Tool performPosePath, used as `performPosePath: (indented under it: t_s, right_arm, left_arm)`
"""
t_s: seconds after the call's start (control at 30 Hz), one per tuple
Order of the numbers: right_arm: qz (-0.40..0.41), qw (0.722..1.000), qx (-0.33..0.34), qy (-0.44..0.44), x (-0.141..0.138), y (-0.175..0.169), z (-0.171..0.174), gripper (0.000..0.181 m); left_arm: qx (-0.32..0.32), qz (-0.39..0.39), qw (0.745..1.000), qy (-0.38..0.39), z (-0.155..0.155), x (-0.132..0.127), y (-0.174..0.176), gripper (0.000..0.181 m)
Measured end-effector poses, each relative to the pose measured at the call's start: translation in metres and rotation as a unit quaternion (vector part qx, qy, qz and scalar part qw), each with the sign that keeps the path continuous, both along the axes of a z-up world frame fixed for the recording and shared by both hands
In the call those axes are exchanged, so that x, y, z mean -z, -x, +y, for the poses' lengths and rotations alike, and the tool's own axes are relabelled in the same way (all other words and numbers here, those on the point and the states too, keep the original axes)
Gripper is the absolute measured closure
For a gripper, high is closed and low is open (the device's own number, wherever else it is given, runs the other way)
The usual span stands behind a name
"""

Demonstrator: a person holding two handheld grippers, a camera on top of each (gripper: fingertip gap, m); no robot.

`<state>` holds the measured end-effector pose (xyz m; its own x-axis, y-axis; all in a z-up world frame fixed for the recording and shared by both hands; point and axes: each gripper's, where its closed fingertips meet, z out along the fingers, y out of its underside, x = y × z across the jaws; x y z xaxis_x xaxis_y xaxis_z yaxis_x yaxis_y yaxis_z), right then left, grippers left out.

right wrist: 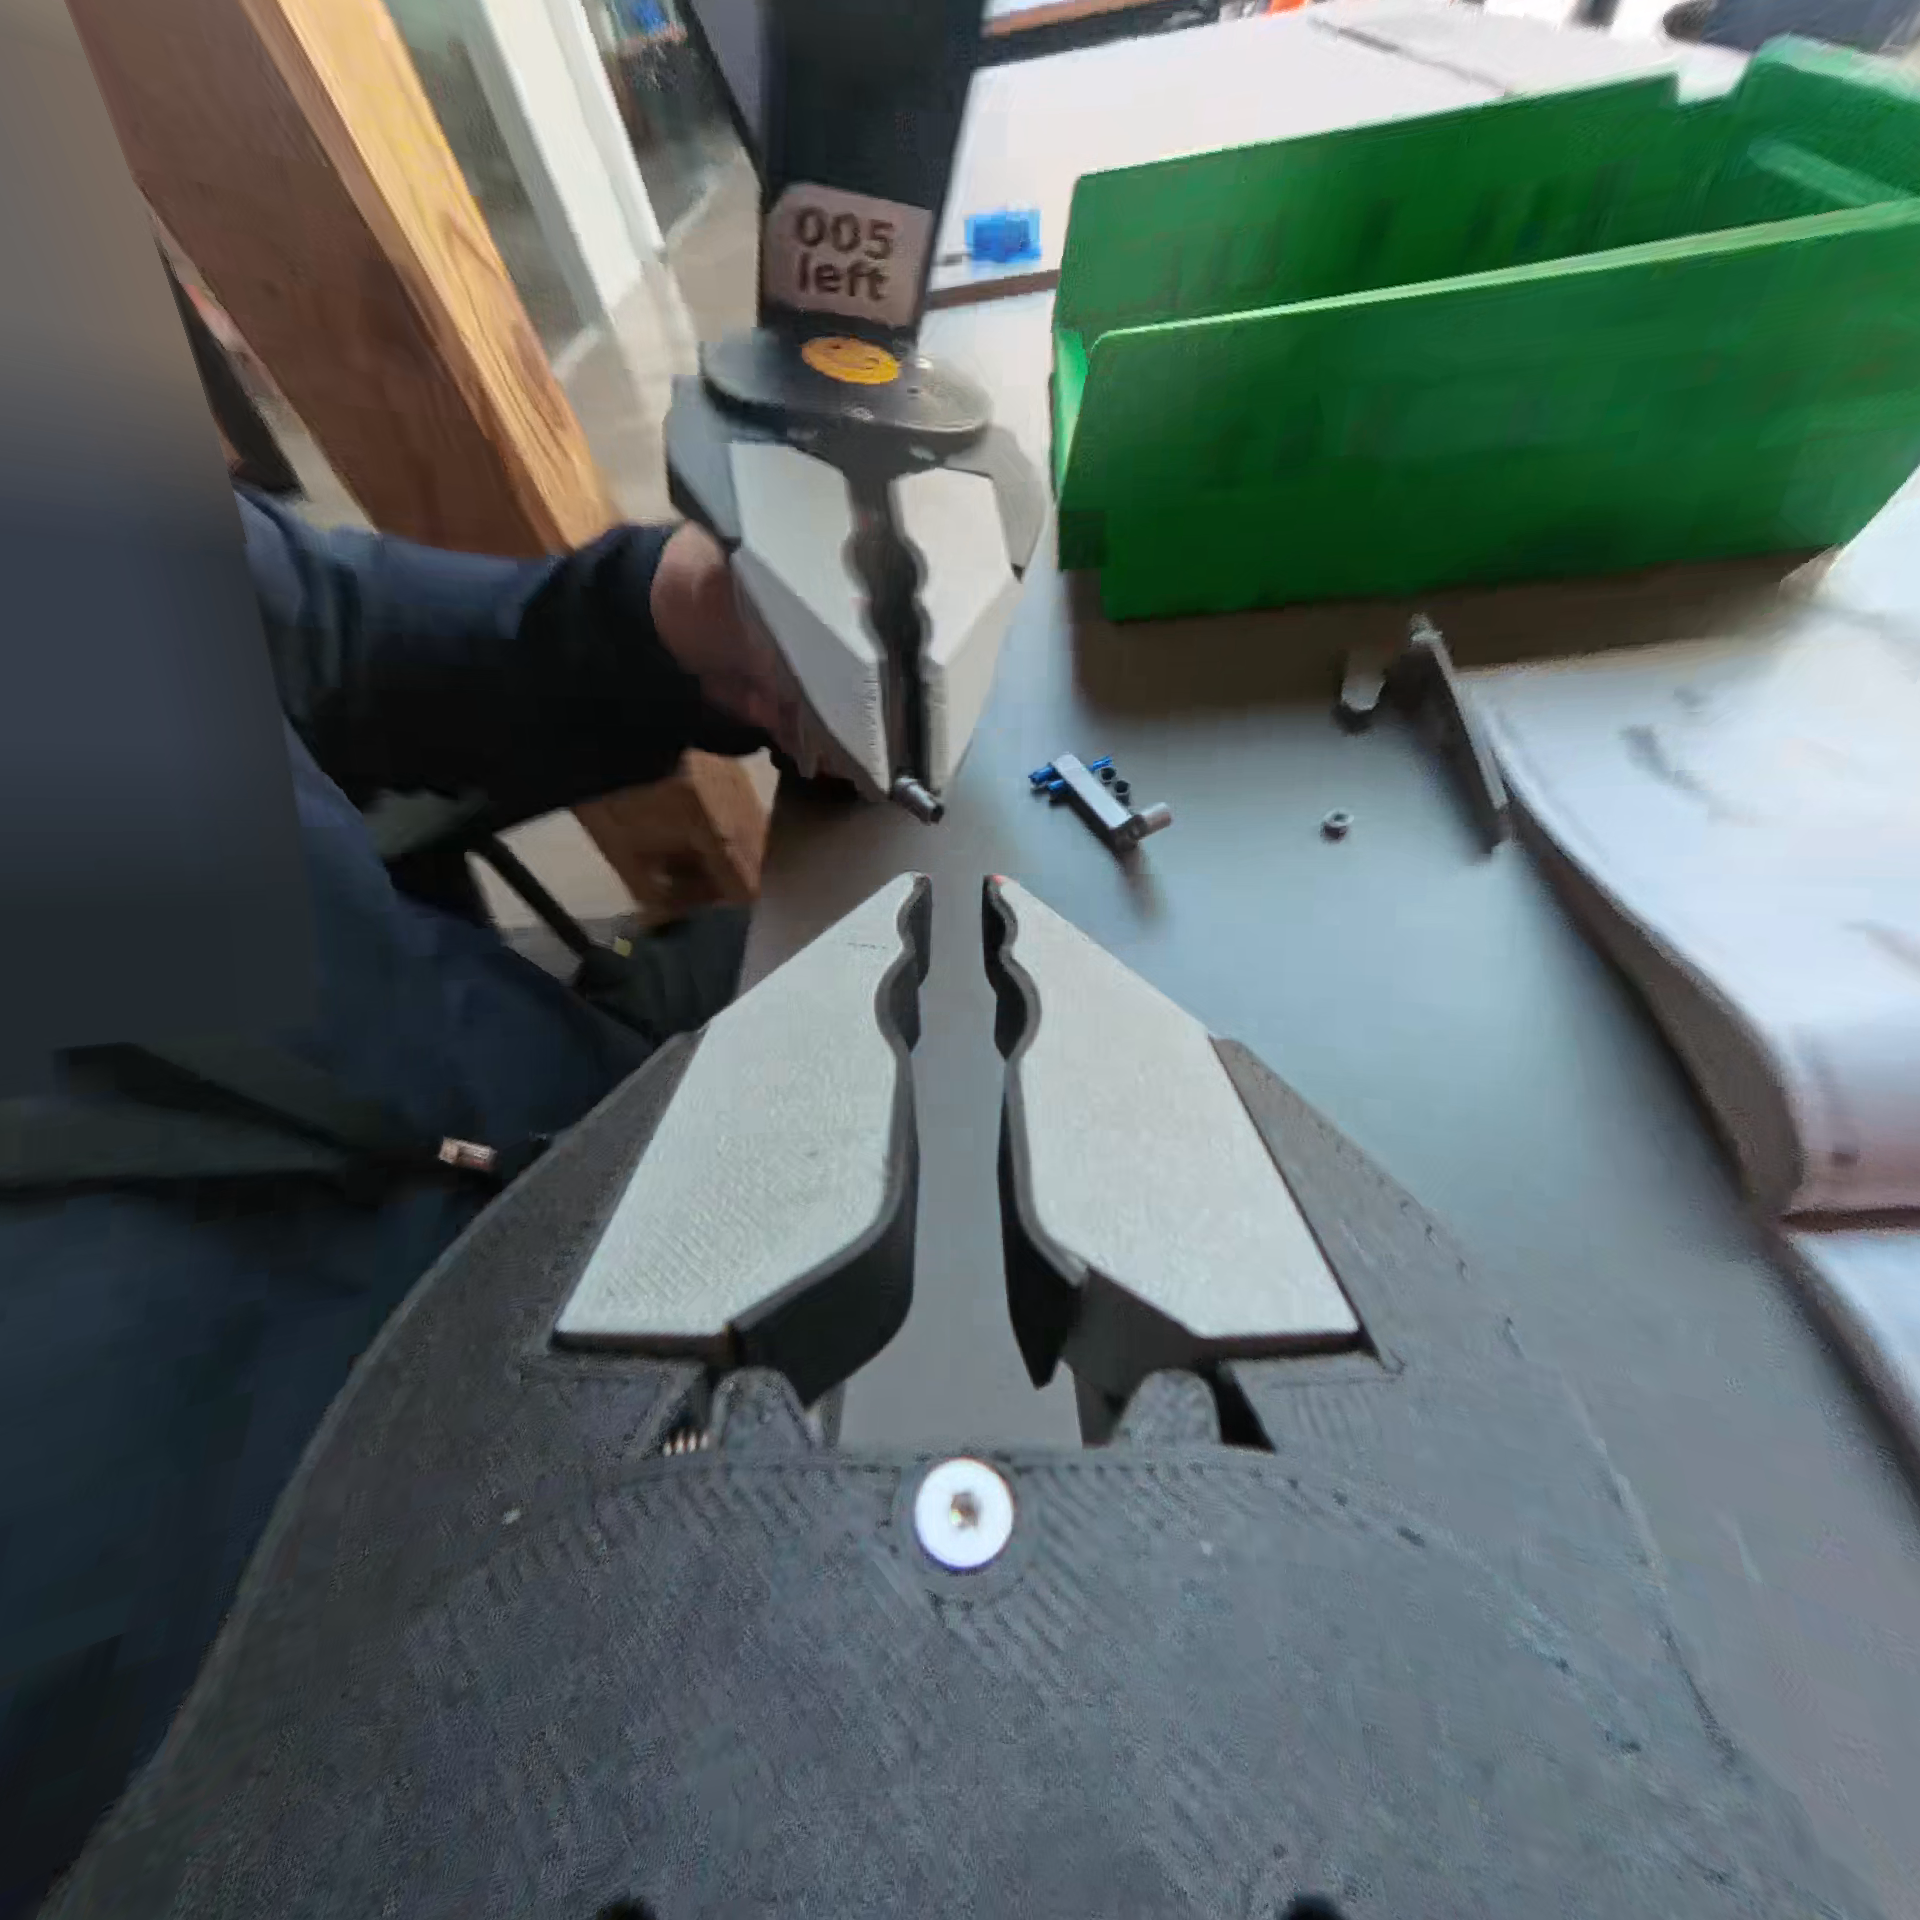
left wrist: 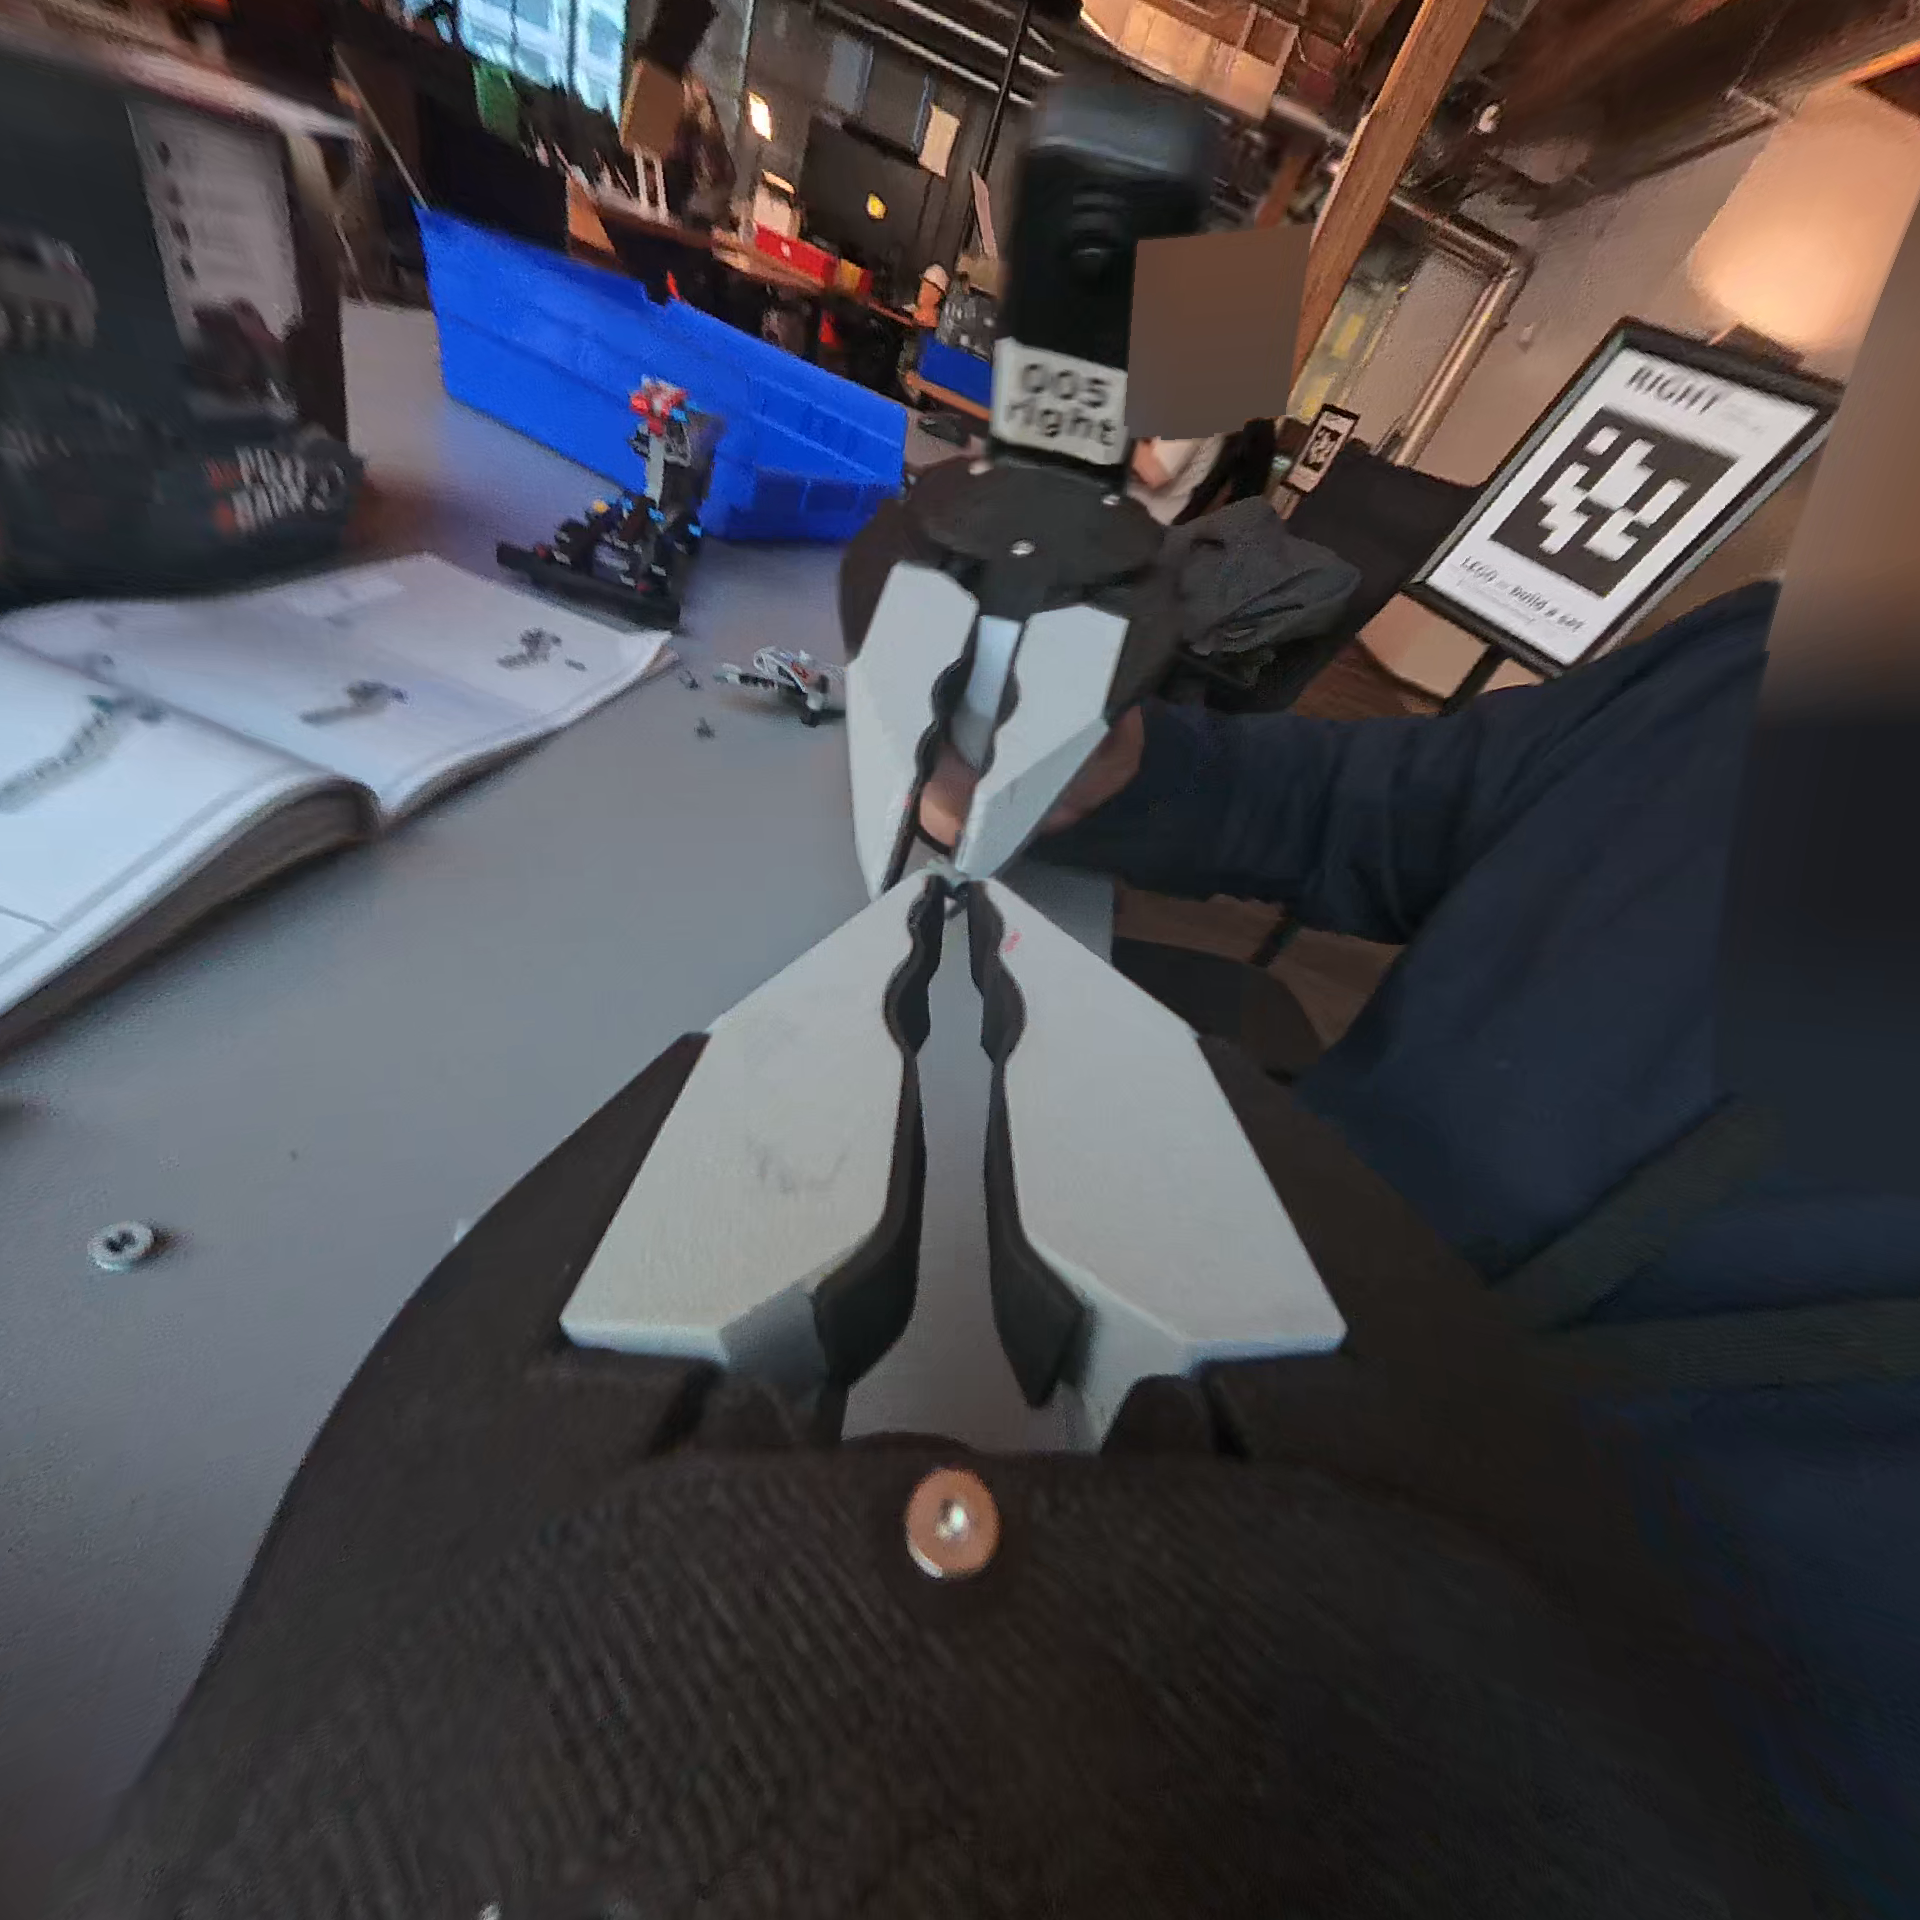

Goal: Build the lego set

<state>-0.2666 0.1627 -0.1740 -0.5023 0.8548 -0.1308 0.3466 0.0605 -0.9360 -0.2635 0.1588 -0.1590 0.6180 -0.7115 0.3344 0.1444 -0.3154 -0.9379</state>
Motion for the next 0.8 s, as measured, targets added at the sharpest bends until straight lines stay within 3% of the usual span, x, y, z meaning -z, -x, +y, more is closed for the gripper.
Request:
performPosePath:
  t_s: [0.1, 0.2, 0.33, 0.5, 0.63, 0.8]
  right_arm:
    - [-0.052, 0.99, -0.032, 0.124, 0.001, 0.002, -0.005, 0.172]
    - [-0.049, 0.974, -0.082, 0.208, -0.014, -0.005, -0.009, 0.169]
    - [-0.058, 0.971, -0.065, 0.223, -0.011, -0.002, -0.001, 0.175]
    - [-0.076, 0.97, -0.039, 0.229, -0.003, 0.003, 0.007, 0.18]
    - [-0.095, 0.981, 0.007, 0.167, 0.012, 0.008, 0.021, 0.18]
    - [-0.16, 0.983, 0.068, -0.051, 0.058, 0.011, 0.053, 0.18]
  left_arm:
    - [-0.041, 0.064, 0.995, -0.058, 0.004, -0.002, -0.002, 0.18]
    - [-0.076, 0.134, 0.984, -0.091, 0.007, 0.003, -0.003, 0.181]
    - [-0.091, 0.197, 0.967, -0.134, 0.006, 0.006, -0.007, 0.181]
    - [-0.115, 0.221, 0.964, -0.095, 0.017, 0.017, -0.002, 0.181]
    - [-0.131, 0.238, 0.962, -0.03, 0.027, 0.033, 0.008, 0.181]
    - [-0.141, 0.261, 0.954, 0.053, 0.021, 0.053, 0.03, 0.181]
